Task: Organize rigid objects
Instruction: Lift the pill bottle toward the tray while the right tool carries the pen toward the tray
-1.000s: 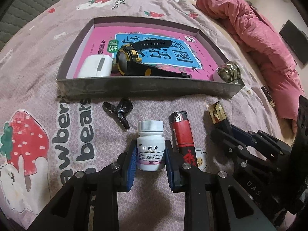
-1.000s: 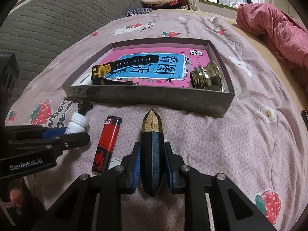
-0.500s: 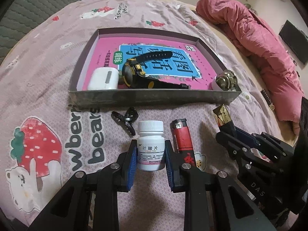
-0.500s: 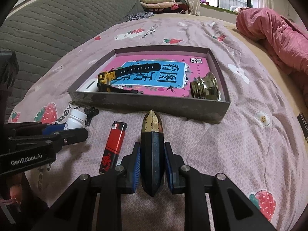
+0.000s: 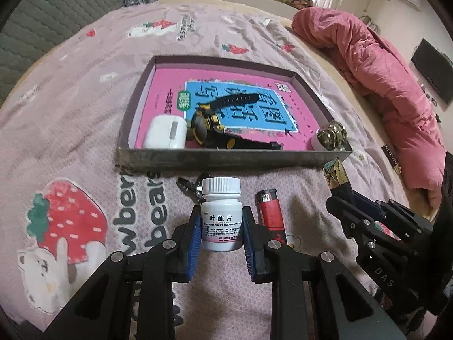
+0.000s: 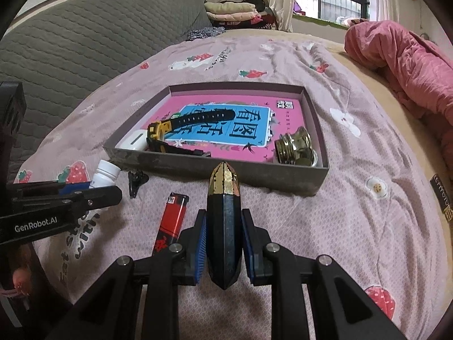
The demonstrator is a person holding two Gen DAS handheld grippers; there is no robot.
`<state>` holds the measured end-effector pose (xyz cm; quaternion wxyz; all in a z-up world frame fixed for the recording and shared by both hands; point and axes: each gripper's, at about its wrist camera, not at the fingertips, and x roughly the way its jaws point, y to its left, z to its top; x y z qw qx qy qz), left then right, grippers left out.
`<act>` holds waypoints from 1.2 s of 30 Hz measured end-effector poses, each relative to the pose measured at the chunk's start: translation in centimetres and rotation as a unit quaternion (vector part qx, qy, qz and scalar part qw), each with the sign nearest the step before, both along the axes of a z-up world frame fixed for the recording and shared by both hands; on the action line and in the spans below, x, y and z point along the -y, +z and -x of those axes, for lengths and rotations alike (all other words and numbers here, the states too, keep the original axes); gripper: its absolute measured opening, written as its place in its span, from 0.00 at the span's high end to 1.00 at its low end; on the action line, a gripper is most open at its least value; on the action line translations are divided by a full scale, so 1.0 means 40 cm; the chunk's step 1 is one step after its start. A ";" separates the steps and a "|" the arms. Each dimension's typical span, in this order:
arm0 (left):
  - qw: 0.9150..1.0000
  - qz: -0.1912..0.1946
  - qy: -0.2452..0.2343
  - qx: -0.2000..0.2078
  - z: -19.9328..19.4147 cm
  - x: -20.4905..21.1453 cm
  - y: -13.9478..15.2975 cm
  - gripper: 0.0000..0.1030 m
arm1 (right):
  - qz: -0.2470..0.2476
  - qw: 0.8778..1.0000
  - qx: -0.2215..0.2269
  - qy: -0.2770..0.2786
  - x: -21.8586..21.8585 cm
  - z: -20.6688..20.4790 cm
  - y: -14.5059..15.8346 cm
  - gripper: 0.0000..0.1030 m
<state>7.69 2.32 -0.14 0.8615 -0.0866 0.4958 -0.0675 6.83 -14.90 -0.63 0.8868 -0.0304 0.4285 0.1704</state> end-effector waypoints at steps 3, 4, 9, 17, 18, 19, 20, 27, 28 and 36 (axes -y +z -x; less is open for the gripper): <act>1.000 0.000 -0.001 0.009 0.002 -0.001 0.013 0.74 | -0.001 1.000 0.003 0.001 -0.001 0.001 0.004 0.78; 1.000 -0.003 -0.001 0.012 0.003 -0.001 0.018 0.74 | -0.001 1.000 0.004 0.000 -0.002 0.001 0.006 0.78; 0.999 -0.021 -0.007 0.037 0.006 0.002 0.048 0.74 | -0.003 1.000 0.014 -0.002 0.002 0.000 0.020 0.78; 0.999 -0.011 0.001 0.053 0.002 -0.018 0.073 0.74 | -0.009 1.000 0.024 -0.007 0.004 -0.002 0.043 0.78; 0.998 -0.011 0.003 0.055 0.002 -0.020 0.076 0.74 | -0.009 1.000 0.026 -0.008 0.005 -0.003 0.046 0.78; 0.998 -0.010 0.005 0.057 0.002 -0.021 0.078 0.74 | -0.009 1.000 0.027 -0.008 0.006 -0.002 0.049 0.78; 0.998 -0.009 0.004 0.057 0.001 -0.023 0.080 0.74 | -0.010 1.000 0.027 -0.008 0.006 -0.003 0.050 0.78; 0.998 -0.005 0.009 0.061 -0.010 -0.032 0.090 0.74 | -0.010 0.999 0.037 -0.012 0.008 -0.012 0.072 0.78; 0.998 -0.002 0.011 0.061 -0.011 -0.035 0.090 0.74 | -0.010 0.999 0.039 -0.013 0.009 -0.013 0.074 0.78; 0.997 -0.001 0.020 0.069 -0.028 -0.053 0.106 0.74 | -0.012 0.999 0.046 -0.012 0.008 -0.027 0.093 0.78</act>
